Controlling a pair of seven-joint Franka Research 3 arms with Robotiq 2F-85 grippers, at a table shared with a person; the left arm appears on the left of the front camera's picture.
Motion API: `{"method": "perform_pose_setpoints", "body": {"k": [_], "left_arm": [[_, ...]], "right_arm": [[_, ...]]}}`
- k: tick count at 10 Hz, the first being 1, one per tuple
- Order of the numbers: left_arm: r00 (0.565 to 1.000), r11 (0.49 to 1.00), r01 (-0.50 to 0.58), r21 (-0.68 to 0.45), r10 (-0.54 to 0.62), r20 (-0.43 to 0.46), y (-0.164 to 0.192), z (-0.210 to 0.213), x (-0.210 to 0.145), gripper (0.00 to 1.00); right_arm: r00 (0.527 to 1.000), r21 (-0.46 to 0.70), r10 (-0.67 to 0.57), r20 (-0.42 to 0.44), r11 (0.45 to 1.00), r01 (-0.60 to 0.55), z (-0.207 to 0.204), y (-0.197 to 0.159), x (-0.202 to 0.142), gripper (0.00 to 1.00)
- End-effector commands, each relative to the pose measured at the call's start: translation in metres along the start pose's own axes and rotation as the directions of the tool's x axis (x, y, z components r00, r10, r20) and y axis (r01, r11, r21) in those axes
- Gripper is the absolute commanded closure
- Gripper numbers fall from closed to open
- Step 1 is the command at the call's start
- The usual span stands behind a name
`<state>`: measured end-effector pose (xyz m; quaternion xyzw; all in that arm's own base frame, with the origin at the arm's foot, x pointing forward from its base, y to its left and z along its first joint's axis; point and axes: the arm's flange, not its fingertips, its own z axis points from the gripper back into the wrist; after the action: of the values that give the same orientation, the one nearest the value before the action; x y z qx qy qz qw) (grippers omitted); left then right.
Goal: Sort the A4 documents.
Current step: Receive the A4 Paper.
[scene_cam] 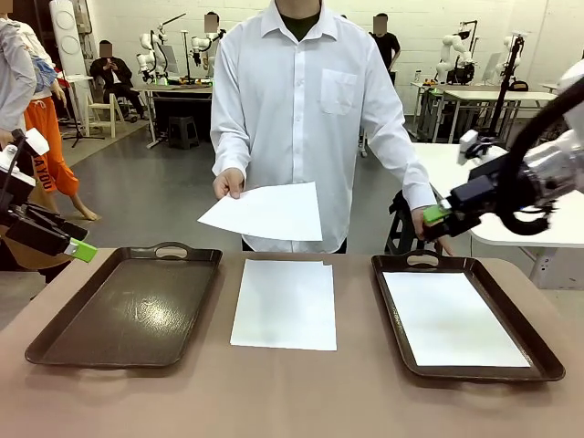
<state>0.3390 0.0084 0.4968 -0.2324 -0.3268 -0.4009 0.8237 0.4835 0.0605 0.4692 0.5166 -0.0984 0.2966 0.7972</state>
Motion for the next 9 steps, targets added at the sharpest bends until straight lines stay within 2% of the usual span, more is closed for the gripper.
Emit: {"method": "perform_pose_setpoints", "body": {"k": [1, 2, 4, 7, 9], "left_arm": [[1.000, 1.000, 0.013, -0.012, -0.013, 0.014, 0.002, 0.000, -0.001, 0.00], [1.000, 1.000, 0.013, -0.012, -0.013, 0.014, 0.002, 0.000, -0.001, 0.00], [1.000, 1.000, 0.013, -0.012, -0.013, 0.014, 0.002, 0.000, -0.001, 0.00], [1.000, 1.000, 0.013, -0.012, -0.013, 0.014, 0.002, 0.000, -0.001, 0.00], [1.000, 1.000, 0.013, -0.012, -0.013, 0.014, 0.002, 0.000, -0.001, 0.00]], "right_arm": [[0.989, 0.114, -0.145, -0.016, 0.983, 0.146, -0.011, -0.027, 0.043, 0.00], [0.982, 0.153, -0.183, -0.034, 0.970, 0.187, -0.028, -0.038, 0.059, 0.00], [0.970, 0.215, -0.242, -0.017, 0.947, 0.240, -0.053, -0.053, 0.079, 0.00], [0.931, 0.237, -0.363, 0.049, 0.909, 0.342, -0.095, -0.069, 0.097, 0.00], [0.914, 0.251, -0.402, 0.050, 0.891, 0.378, -0.120, -0.074, 0.103, 0.00]]}}
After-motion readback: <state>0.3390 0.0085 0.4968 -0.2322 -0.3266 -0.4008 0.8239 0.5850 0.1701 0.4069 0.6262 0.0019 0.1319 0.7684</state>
